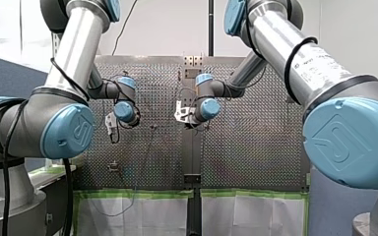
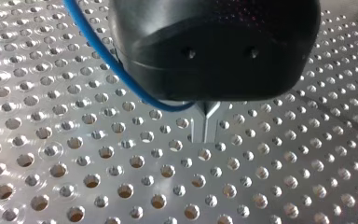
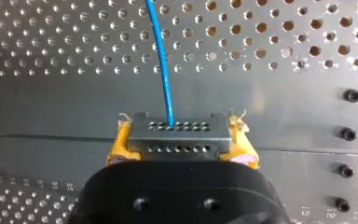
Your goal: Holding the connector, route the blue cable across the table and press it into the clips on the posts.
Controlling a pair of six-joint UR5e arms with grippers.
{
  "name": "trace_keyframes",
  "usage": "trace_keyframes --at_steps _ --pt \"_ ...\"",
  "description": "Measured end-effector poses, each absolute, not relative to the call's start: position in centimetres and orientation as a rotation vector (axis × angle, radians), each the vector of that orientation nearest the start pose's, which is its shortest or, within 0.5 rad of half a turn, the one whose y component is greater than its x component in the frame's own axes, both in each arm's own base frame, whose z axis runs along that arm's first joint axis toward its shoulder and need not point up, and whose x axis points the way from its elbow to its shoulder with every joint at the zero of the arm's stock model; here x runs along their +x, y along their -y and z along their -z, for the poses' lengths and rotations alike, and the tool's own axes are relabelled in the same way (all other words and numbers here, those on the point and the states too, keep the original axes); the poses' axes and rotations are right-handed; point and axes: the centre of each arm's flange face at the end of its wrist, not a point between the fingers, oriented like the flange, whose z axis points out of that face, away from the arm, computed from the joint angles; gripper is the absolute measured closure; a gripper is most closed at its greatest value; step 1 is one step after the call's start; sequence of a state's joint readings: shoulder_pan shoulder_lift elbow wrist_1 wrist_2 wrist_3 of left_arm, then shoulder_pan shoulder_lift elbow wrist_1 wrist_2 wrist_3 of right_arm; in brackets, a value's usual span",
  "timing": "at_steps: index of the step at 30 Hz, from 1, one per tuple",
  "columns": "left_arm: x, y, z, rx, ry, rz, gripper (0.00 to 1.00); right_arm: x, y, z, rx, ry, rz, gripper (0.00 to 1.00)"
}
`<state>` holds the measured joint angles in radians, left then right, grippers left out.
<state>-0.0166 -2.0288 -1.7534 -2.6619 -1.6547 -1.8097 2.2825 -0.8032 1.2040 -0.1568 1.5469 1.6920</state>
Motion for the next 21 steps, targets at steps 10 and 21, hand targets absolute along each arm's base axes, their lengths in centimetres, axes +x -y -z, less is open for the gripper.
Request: trace_keyframes --at_steps 10,21 --pt "57.2 14.3 -18.8 -0.252 -1.764 0.148 0.09 57.8 46.3 -19.5 -2.555 -1.331 2.107 1.00" --pt "55.3 15.6 -18.1 -0.200 -1.865 0.041 0.00 57.5 45.9 -19.2 -2.589 -1.342 2.037 1.00"
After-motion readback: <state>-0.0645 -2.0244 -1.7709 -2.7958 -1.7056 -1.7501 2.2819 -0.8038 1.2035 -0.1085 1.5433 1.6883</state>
